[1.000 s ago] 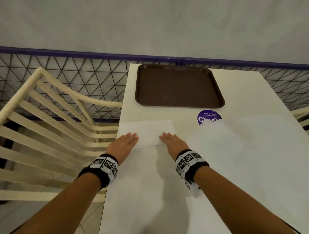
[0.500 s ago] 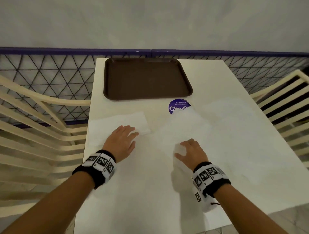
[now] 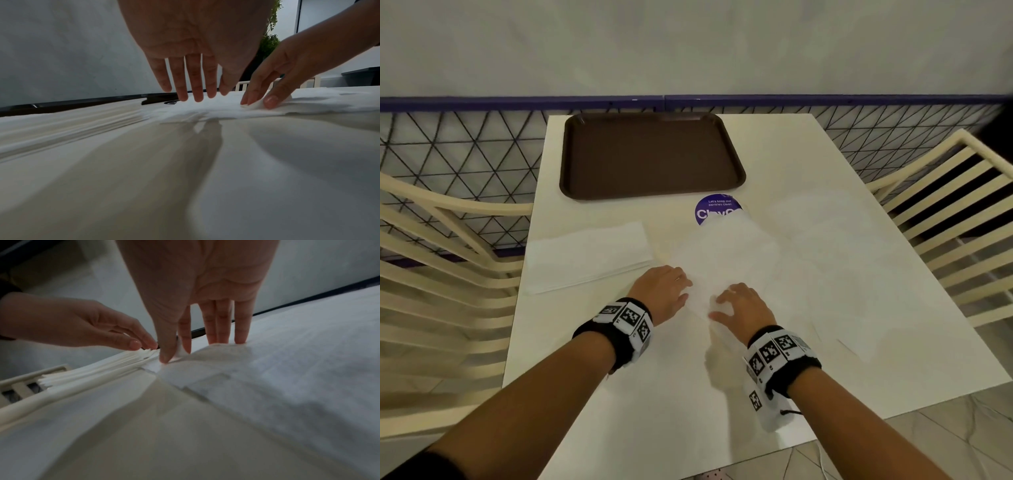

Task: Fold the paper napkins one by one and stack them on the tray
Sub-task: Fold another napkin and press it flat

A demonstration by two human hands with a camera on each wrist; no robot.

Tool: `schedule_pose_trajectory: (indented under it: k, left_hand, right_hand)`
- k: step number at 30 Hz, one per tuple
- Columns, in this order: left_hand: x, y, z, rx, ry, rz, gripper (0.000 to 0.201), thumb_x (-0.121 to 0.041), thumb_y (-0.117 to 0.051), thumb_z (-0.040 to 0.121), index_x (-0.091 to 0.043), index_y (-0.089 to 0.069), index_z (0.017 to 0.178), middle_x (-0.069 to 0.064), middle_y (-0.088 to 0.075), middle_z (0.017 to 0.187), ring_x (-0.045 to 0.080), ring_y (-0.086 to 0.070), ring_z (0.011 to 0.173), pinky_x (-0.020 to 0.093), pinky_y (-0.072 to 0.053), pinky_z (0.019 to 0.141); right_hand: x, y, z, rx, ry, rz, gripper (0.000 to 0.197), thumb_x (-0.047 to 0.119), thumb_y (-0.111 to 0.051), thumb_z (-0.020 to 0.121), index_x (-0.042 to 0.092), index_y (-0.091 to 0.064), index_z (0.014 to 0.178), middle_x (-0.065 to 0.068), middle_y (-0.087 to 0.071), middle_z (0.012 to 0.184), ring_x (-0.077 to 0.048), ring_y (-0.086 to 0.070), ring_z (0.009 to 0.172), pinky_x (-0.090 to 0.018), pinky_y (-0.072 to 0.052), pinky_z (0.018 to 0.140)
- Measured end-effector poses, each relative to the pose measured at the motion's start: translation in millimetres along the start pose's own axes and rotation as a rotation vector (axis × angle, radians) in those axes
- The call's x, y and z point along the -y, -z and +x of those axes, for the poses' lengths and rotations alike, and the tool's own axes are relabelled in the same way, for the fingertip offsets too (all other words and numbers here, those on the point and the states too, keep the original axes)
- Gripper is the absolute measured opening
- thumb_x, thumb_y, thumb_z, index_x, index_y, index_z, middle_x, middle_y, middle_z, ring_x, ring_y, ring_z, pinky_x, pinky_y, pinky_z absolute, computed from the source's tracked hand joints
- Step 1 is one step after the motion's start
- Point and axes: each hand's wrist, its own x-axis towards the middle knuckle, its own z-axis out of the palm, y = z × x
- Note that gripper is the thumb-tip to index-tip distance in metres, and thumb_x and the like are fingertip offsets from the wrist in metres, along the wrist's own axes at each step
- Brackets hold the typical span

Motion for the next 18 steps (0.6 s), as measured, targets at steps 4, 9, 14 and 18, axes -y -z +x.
schedule_pose_trajectory:
  k: [4,9,14,18]
  left_hand:
    - [-8.2,-1.1,5.7,0.047,0.012,0.018,0.041,-0.031,-0.034,0.099,-0.020,-0.039,0.139,-0.003,-0.041,0.139,0.015,-0.037,0.127,0.026,-0.028,0.102]
    - [-18.5,3.8,9.7,-0.011,-0.092,-0.093,0.050,-0.028,-0.054,0.092,-0.019,-0.039,0.140,-0.001,-0.039,0.146,0.015,-0.036,0.134,0.028,-0.028,0.108]
    - [-22.5,20.8,2.1,-0.143,-0.124,-0.261,0.026,-0.009,-0.063,0.085,-0.011,-0.069,0.111,0.008,-0.067,0.111,0.021,-0.062,0.106,0.034,-0.052,0.088]
    - [-8.2,8.2,-31.8,-0.132,0.039,-0.383,0.033,-0.018,-0.050,0.095,-0.021,-0.056,0.128,0.007,-0.054,0.134,0.017,-0.048,0.126,0.023,-0.033,0.106]
  right_hand:
    - [-7.5,-0.9,1.8,-0.055,0.029,0.024,0.027,0.029,-0.050,0.094,0.014,-0.062,0.112,0.000,-0.040,0.140,-0.016,-0.037,0.129,-0.026,-0.035,0.099]
    - [-1.8,5.4,-1.0,-0.258,0.189,0.024,0.021,0.022,-0.052,0.089,0.007,-0.066,0.093,-0.003,-0.062,0.112,-0.022,-0.058,0.101,-0.026,-0.048,0.082]
    - [10.1,20.0,-12.5,-0.424,0.406,0.038,0.026,0.032,-0.047,0.073,0.011,-0.063,0.075,0.000,-0.062,0.071,-0.018,-0.062,0.060,-0.017,-0.045,0.058]
    - [-5.1,21.3,-12.6,-0.098,0.353,-0.079,0.054,0.031,-0.058,0.088,0.013,-0.041,0.136,-0.002,-0.043,0.140,-0.018,-0.043,0.128,-0.024,-0.031,0.104]
